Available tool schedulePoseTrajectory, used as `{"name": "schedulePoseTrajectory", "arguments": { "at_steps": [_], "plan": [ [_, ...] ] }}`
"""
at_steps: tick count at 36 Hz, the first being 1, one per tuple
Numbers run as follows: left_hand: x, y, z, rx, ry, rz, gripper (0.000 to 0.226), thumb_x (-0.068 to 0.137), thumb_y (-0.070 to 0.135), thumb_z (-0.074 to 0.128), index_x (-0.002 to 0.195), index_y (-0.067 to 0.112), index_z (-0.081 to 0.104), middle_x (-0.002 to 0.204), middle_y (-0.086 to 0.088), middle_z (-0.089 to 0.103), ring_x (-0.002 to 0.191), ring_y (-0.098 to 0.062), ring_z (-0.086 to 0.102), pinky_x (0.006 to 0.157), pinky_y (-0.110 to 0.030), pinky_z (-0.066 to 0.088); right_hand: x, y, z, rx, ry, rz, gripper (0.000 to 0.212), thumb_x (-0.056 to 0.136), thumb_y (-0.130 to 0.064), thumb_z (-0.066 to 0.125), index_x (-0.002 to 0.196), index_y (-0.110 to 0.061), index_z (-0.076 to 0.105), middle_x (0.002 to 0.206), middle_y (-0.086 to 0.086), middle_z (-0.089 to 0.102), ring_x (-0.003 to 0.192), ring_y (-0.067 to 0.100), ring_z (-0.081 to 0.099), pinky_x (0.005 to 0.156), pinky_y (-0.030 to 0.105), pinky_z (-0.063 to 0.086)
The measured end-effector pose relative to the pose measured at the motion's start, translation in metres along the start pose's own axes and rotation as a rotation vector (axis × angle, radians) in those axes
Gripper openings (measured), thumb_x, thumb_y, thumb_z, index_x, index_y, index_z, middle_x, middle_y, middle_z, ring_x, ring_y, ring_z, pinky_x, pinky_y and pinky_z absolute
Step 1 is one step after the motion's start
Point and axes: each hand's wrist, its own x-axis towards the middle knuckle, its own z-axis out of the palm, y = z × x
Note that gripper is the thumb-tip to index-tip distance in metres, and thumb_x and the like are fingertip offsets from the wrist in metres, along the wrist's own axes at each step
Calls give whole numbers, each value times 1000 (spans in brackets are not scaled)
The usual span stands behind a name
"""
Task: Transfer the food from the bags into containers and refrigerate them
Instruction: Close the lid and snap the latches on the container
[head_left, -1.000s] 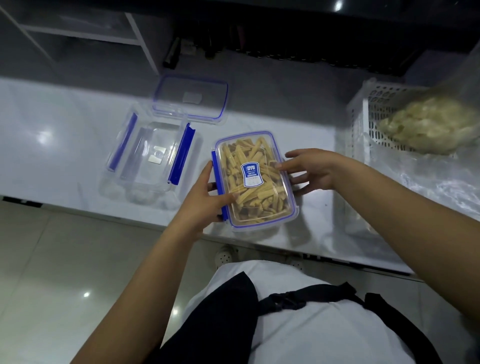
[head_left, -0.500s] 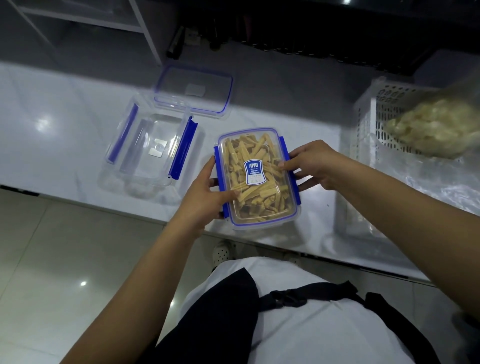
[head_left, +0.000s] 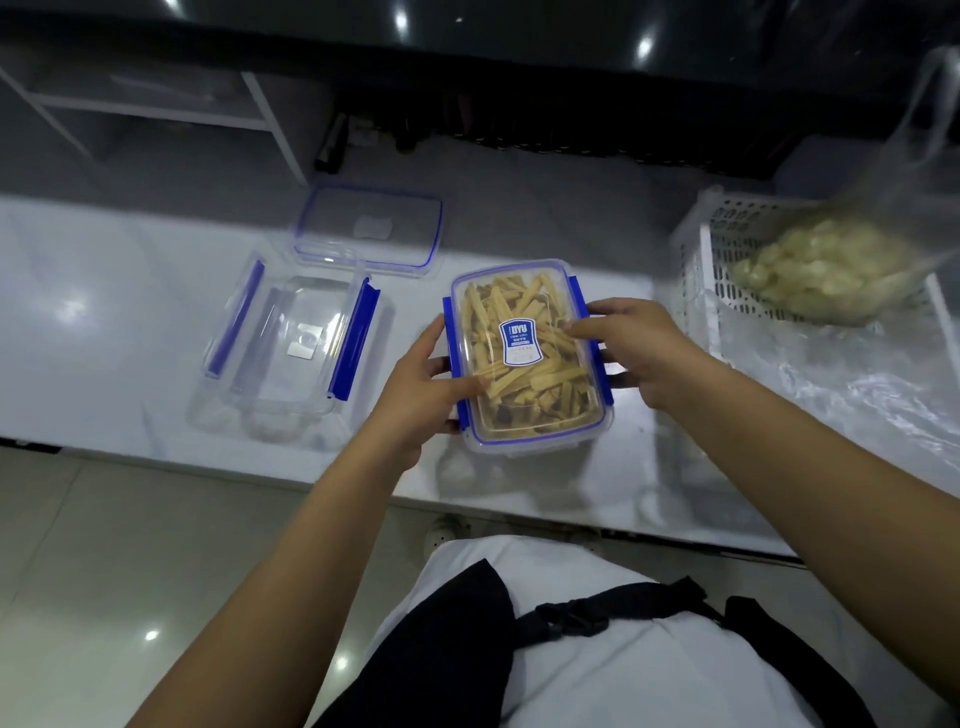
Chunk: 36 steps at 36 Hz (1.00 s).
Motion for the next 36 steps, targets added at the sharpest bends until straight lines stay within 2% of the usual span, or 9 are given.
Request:
{"name": "schedulePoseTrajectory", "arguments": {
  "at_steps": [4,11,13,15,17,21,25,28,36],
  "plan": [
    [22,20,12,63,-37,28,85,87,10,77,151,45,32,121,4,63,102,-18,66,53,-28,58,-10,2,-1,-69,-13,-170,48,79,-23,81,119,-37,58,102,-12,70,83,12,73,55,21,55],
    [41,23,20,234,-87,42,87,87,23,78,150,49,26,122,8,60,96,-11,63,50,-25,57,-15,45,8,-843,48,-474,69,86,-44,55,151,-37,33,153,0,33,130,34,46,104,43,43],
    [37,20,18,398,-110,134,87,79,51,74,148,54,21,134,13,50,111,-14,61,66,-28,61,-16,58,11,-1090,82,-511,71,96,-52,39,158,-29,13,167,2,10,151,34,10,121,52,16],
    [35,12,17,723,-97,274,80,86,67,53,153,53,10,161,9,26,146,-26,33,105,-48,49,-17,66,12,-1164,102,-514,70,100,-55,26,159,-26,4,168,-1,0,153,29,-8,122,53,1],
    [32,1,15,950,-74,395,73,93,69,29,156,49,-1,169,8,-3,156,-24,-1,123,-55,20,-19,67,11,-1196,105,-538,70,100,-57,21,159,-27,1,168,-1,-3,152,29,-13,122,54,-3],
    [33,-7,14,1078,-36,426,69,96,70,19,155,48,-7,168,7,-13,154,-26,-16,123,-53,2,-27,59,0,-1215,89,-583,73,97,-63,28,159,-32,3,168,-2,2,152,28,-15,120,57,-6],
    [31,9,31,1107,3,415,72,89,79,19,151,52,-8,169,6,-10,155,-28,-12,123,-52,0,-47,51,-24,-1061,173,-597,77,93,-70,37,157,-41,4,168,-5,0,153,22,-13,121,55,-2],
    [29,42,60,1030,-18,494,81,88,76,30,158,39,16,169,2,7,155,-27,4,123,-48,8,-66,56,-58,-870,302,-574,78,88,-75,32,156,-45,9,167,-9,2,153,15,-10,122,52,1],
    [27,151,180,978,-151,936,71,93,28,66,155,34,31,166,1,19,153,-23,14,123,-50,18,-82,132,-175,-758,615,-171,71,90,-69,43,153,-42,26,167,-4,12,153,24,3,120,52,9]
  ]
}}
